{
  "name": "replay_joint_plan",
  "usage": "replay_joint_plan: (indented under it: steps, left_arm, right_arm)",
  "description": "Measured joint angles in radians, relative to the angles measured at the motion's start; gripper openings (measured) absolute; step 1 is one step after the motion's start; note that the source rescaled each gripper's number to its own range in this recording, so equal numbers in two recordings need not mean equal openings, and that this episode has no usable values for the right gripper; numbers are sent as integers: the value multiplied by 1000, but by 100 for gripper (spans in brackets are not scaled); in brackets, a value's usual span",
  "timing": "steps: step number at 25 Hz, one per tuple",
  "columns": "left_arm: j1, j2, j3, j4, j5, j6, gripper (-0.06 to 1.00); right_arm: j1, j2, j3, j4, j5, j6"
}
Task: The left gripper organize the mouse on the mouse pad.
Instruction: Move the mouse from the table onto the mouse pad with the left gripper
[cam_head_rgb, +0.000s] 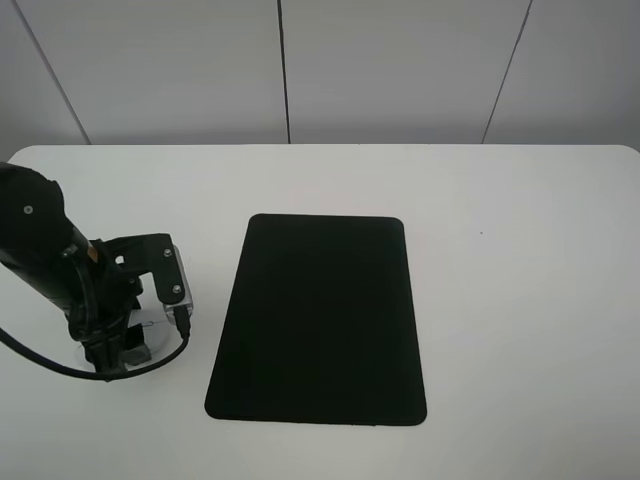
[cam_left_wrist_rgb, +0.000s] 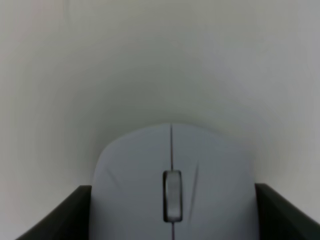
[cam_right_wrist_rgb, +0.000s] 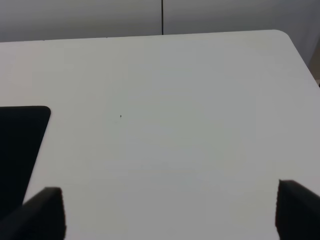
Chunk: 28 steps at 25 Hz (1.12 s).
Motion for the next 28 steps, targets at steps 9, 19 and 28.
replay_joint_plan:
  steps: [9,19,28]
  left_arm:
    - [-1,-7,-158,6,106,-296,1]
    - [-92,36,-404,6,230,-772,1]
    - [-220,211,-581,6,283,-997,1]
  right_arm:
    - [0,0,0,0,0,0]
    - [0,0,0,0,0,0]
    - [0,0,0,0,0,0]
